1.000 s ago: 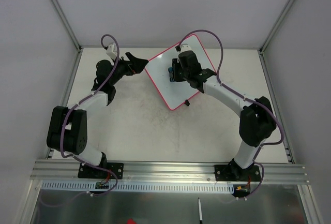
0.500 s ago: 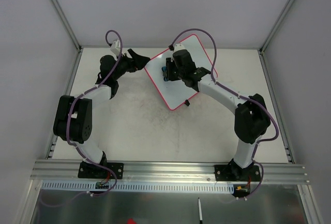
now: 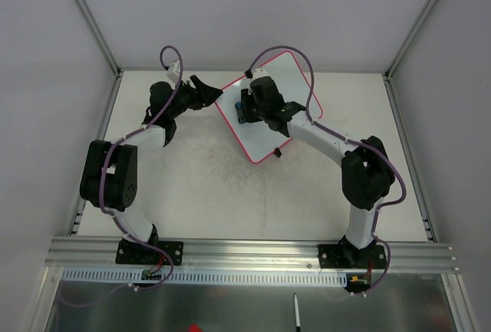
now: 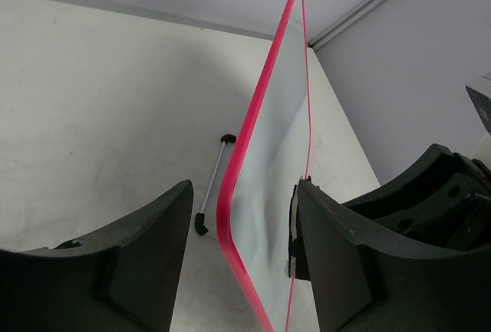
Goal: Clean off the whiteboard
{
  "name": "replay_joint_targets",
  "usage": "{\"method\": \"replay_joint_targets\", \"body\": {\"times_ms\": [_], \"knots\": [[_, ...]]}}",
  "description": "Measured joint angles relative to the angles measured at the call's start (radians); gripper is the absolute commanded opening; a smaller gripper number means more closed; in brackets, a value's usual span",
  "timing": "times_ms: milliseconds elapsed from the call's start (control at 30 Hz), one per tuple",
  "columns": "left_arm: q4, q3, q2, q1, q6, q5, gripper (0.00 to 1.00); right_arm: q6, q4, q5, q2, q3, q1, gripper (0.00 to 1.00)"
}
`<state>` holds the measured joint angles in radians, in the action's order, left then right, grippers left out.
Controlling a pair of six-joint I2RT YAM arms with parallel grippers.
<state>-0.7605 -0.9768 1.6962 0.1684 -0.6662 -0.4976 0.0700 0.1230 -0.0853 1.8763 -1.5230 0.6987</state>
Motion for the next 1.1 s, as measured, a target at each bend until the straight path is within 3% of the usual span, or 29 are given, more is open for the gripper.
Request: {"method": "replay_joint_targets", "body": {"times_ms": [33,167,500,867,1100], "knots": [[0.003,0.0,0.0,0.0,0.0,-0.001,0.48,0.0,0.001,0.0,0.002,0.0,0.002,0.06],[0.006,0.0,0.006,0.001,0.003,-0.014,0.37,0.0,-0.003,-0.003,0.004,-0.006,0.011,0.06],[0.029,0.0,0.035,0.017,0.004,-0.038,0.32,0.002,-0.011,-0.005,0.024,-0.016,0.015,0.06],[0.054,0.0,0.036,0.022,0.015,-0.053,0.0,0.047,-0.014,-0.019,0.049,-0.016,0.011,0.0],[0.06,0.0,0.036,0.022,0.015,-0.052,0.0,0.137,-0.045,-0.03,0.034,0.034,-0.027,0.0]]}}
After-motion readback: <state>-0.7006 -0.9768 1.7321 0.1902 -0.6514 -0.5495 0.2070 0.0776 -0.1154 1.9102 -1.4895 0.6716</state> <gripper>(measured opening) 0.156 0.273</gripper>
